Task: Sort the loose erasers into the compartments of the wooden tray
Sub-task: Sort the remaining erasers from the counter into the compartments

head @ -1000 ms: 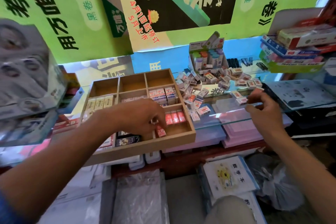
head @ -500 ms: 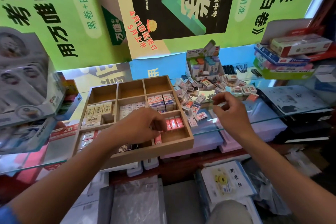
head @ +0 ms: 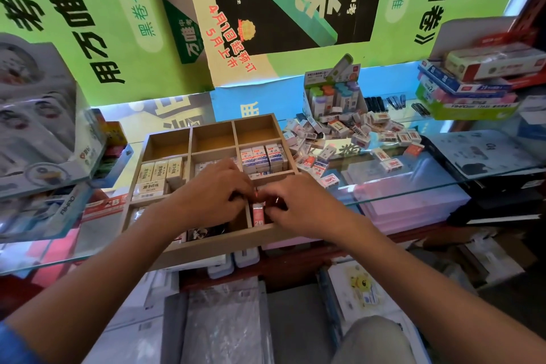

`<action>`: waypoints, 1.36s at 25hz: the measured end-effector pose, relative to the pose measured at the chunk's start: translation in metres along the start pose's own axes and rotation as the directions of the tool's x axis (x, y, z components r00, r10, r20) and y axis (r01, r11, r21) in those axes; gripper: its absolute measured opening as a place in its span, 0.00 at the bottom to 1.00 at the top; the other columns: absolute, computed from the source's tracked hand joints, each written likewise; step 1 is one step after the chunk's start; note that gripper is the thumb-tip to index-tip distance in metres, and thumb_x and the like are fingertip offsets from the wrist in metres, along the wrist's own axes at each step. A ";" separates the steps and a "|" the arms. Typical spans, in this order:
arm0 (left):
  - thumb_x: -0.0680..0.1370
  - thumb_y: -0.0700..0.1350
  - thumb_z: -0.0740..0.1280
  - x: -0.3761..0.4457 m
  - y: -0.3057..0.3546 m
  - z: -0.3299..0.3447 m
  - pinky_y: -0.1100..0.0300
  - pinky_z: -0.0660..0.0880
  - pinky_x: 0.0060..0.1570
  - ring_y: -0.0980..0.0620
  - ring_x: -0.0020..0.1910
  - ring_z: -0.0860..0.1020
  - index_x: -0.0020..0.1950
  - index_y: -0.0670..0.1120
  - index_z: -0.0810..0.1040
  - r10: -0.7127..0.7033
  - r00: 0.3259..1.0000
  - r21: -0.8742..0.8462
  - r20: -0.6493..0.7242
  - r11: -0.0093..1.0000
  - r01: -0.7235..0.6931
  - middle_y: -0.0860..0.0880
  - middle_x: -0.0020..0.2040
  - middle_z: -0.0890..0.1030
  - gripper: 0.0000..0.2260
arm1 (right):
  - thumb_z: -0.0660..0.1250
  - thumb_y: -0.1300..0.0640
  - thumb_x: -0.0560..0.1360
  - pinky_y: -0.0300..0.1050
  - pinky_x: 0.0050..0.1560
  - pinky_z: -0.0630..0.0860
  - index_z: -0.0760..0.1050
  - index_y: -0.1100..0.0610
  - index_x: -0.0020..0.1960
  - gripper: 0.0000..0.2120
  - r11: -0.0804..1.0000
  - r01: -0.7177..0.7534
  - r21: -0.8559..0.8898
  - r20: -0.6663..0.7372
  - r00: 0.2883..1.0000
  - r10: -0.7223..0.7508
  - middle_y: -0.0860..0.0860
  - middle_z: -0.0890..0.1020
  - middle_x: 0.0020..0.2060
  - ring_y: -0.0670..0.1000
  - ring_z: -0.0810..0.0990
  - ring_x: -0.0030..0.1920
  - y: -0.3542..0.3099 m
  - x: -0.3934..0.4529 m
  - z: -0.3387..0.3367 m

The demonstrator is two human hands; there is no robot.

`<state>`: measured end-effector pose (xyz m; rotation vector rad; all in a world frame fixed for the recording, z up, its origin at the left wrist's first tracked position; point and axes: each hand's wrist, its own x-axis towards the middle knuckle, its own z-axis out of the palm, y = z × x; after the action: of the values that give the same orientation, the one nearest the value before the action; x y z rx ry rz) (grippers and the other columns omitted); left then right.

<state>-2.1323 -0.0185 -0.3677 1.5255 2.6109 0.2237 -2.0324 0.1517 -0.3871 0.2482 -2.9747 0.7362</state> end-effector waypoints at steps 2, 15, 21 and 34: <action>0.72 0.49 0.52 -0.006 -0.004 0.002 0.52 0.68 0.60 0.56 0.57 0.68 0.62 0.56 0.81 0.028 0.998 0.095 0.049 0.995 -0.033 0.59 0.63 0.79 0.25 | 0.65 0.54 0.77 0.55 0.65 0.68 0.80 0.48 0.58 0.11 0.997 -0.044 -0.057 0.036 0.998 0.046 0.47 0.84 0.50 0.50 0.79 0.54 -0.005 0.004 0.005; 0.78 0.43 0.58 -0.013 -0.003 0.015 0.50 0.68 0.61 0.52 0.67 0.65 0.70 0.58 0.73 0.021 0.999 0.173 0.026 0.985 -0.025 0.59 0.73 0.71 0.21 | 0.67 0.53 0.78 0.49 0.57 0.74 0.83 0.49 0.54 0.08 0.978 -0.189 0.091 0.162 0.971 0.173 0.46 0.83 0.50 0.47 0.78 0.52 -0.005 0.020 0.000; 0.77 0.44 0.57 -0.015 -0.005 0.022 0.49 0.65 0.63 0.52 0.69 0.63 0.70 0.56 0.74 -0.021 1.000 0.113 -0.014 0.993 0.022 0.58 0.72 0.72 0.22 | 0.68 0.54 0.77 0.42 0.45 0.70 0.84 0.50 0.52 0.07 0.985 -0.174 0.023 0.108 0.979 0.170 0.45 0.80 0.44 0.46 0.76 0.46 -0.008 0.020 0.000; 0.77 0.49 0.53 -0.021 -0.005 0.037 0.54 0.61 0.54 0.51 0.65 0.66 0.64 0.53 0.78 -0.030 0.985 0.031 -0.172 0.999 0.036 0.55 0.68 0.76 0.21 | 0.72 0.50 0.75 0.41 0.47 0.77 0.82 0.52 0.47 0.06 0.921 -0.304 0.244 -0.056 0.944 0.326 0.46 0.82 0.44 0.46 0.80 0.47 -0.021 0.017 -0.003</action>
<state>-2.1202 -0.0370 -0.4049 1.5364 2.7829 0.3240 -2.0451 0.1326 -0.3728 -0.2589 -2.8652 1.0985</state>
